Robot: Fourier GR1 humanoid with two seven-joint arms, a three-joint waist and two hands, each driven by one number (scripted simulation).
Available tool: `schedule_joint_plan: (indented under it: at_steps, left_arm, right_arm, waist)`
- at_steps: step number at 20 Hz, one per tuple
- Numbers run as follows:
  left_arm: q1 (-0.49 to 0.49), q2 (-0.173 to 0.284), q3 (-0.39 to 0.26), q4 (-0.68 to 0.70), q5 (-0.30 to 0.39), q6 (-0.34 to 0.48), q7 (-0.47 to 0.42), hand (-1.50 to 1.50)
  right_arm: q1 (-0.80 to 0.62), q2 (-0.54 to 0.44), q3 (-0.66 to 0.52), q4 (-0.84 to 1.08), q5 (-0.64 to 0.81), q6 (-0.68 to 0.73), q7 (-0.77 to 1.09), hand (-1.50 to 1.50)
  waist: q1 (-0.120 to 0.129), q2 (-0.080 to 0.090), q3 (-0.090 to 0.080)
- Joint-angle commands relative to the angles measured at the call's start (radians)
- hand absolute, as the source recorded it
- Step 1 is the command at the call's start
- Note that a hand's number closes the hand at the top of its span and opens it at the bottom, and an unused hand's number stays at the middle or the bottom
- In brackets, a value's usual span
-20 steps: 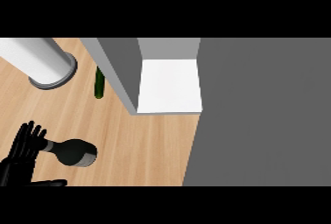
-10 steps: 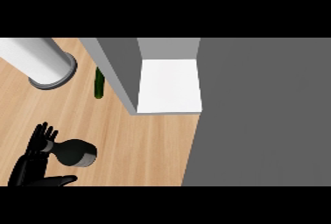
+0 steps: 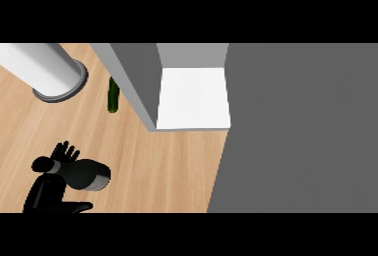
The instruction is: Pick up the wine, place it into the cabinet and close the cabinet
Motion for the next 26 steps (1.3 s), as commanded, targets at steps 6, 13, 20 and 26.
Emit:
schedule_joint_plan:
  at_steps: [6,13,20,26]
  left_arm:
    - [-0.072,0.005,-0.015,0.157,-0.041,0.022,-0.133,-1.5]
    - [-0.175,-0.001,0.005,0.254,0.009,0.011,-0.148,1.5]
    - [-0.099,0.013,-0.019,0.199,-0.01,0.046,-0.226,1.5]
    - [-0.128,-0.057,-0.115,0.152,-0.076,0.111,-0.236,1.5]
  right_arm:
    - [0.09,-0.061,0.035,-0.222,0.11,-0.004,0.047,-1.5]
    - [0.057,-0.037,0.071,-0.169,0.124,-0.027,0.04,-1.5]
    - [0.039,-0.067,0.018,-0.208,0.116,-0.035,0.087,-1.5]
    - [0.152,-0.104,0.031,-0.188,0.028,-0.01,-0.085,-1.5]
  waist:
    - [-0.004,-0.001,0.0]
    - [-0.005,0.0,-0.001]
    - [0.005,-0.001,0.0]
    - [-0.002,-0.001,0.002]
